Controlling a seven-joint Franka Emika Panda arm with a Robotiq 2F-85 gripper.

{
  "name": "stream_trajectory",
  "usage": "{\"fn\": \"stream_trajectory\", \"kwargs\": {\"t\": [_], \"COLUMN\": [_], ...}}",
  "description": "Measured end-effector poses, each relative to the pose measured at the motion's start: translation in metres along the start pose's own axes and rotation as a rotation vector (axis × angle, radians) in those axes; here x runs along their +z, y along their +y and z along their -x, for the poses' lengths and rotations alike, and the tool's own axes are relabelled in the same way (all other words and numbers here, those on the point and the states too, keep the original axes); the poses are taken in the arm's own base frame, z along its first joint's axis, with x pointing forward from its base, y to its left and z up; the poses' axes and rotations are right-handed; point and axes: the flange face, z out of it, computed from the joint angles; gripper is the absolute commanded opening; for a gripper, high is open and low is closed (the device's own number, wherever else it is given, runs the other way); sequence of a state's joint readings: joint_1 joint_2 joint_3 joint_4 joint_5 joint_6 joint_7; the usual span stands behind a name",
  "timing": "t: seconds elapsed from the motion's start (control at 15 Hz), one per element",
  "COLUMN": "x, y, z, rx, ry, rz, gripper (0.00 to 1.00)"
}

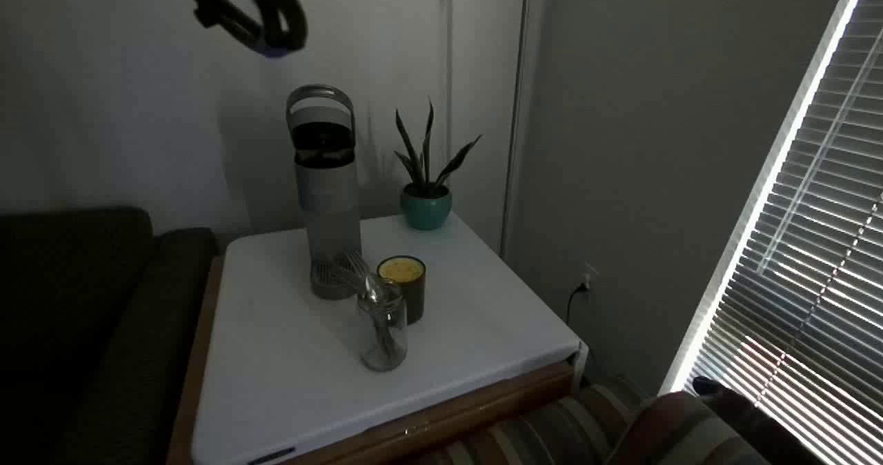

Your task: Close the top of the coffee maker

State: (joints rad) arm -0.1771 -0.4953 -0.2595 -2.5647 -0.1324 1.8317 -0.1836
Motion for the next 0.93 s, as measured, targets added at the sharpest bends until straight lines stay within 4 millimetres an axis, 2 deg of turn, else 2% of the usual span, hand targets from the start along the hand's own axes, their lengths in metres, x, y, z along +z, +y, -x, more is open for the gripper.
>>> {"fn": "stream_trajectory", "kwargs": {"t": [0.33,0.6,0.8,0.93], "x": [0.000,0.000,-0.001,-0.002], "y": [-0.009,-0.039,-0.064,-0.075], "z": [-0.004,-0.018,-0.035,-0.048], "rx": [-0.017,-0.079,-0.145,-0.180], "ry": [0.002,0.011,0.032,0.052], "rz": [-0.002,-0.031,-0.066,-0.081], "gripper": [1.00,1.00,1.00,1.00]}}
